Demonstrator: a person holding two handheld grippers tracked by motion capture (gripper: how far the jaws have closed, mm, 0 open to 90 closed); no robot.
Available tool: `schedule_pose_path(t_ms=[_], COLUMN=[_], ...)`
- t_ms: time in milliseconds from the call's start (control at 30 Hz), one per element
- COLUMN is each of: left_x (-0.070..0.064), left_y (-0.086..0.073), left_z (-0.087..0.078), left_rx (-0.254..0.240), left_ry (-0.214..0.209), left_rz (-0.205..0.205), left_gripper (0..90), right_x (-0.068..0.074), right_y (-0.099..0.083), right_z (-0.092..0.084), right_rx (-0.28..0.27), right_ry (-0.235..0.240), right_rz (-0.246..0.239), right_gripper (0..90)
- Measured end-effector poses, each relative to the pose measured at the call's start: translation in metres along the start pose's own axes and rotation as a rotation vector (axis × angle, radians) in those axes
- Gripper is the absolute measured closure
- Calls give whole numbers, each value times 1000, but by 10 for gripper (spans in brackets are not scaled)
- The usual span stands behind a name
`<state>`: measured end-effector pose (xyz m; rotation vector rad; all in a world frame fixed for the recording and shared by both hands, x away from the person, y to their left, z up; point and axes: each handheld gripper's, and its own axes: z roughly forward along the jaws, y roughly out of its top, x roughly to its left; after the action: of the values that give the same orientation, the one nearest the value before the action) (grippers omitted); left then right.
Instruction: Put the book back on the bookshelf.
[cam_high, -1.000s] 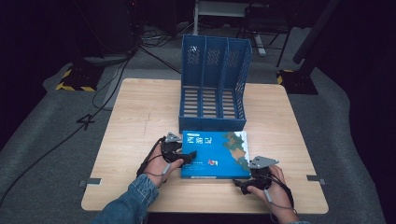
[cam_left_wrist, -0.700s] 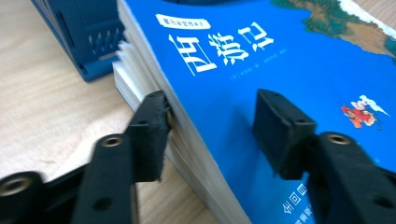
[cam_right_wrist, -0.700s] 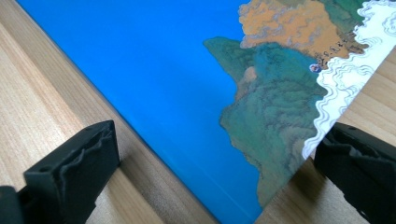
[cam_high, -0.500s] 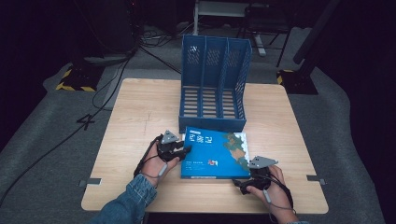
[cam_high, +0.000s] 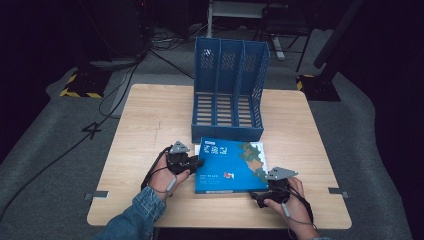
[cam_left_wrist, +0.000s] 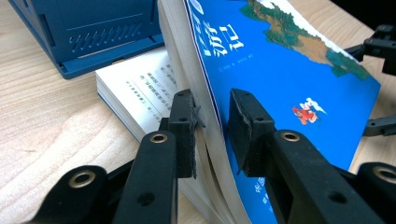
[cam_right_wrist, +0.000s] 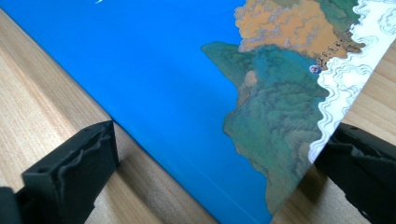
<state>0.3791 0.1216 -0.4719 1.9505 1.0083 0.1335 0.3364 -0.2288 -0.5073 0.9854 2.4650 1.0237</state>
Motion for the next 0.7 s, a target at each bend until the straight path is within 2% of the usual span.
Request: schedule_pose_path(t_ms=[67, 100, 133, 200, 233, 267, 300, 333, 367, 500, 533, 567, 600, 700], left_x=[6, 7, 7, 9, 10, 10, 10, 9, 7, -1, -1, -1, -2, -5], left_y=[-2, -3, -3, -2, -3, -1, 1, 2, 4, 9, 12, 13, 15, 20], left_z=[6, 9, 11, 14, 15, 12, 8, 5, 3, -1, -3, -5, -6, -8], left_rx=[19, 26, 29, 20, 1, -24, -44, -50, -56, -38, -34, -28, -21, 1], left_ry=[-32, -30, -16, -10, 3, 1, -18, -32, -38, -16, -28, -35, -38, -36], left_rz=[37, 53, 76, 88, 70, 31, 14, -3, 4, 31, 18, 12, 11, 18], left_gripper=[582, 509, 469, 461, 472, 560, 661, 709, 739, 776, 779, 783, 785, 789], right_x=[0, 0, 0, 0, 0, 0, 0, 0, 0, 0, 0, -1, -1, 3], right_y=[0, 0, 0, 0, 0, 0, 0, 0, 0, -1, -1, 1, 2, 2], right_z=[0, 0, 0, 0, 0, 0, 0, 0, 0, -2, -4, -10, -14, -25], right_rx=[0, 0, 0, -1, 1, 1, 2, 1, 0, 2, 8, 37, 55, 48], right_ry=[0, -1, -4, -9, -13, -16, -16, -16, -15, -21, -21, -22, -30, -67], right_rz=[1, 2, 2, 11, 14, 17, 18, 17, 18, 14, 14, 7, -13, -10], right_gripper=[0, 0, 0, 0, 0, 0, 0, 0, 0, 40, 75, 142, 181, 170])
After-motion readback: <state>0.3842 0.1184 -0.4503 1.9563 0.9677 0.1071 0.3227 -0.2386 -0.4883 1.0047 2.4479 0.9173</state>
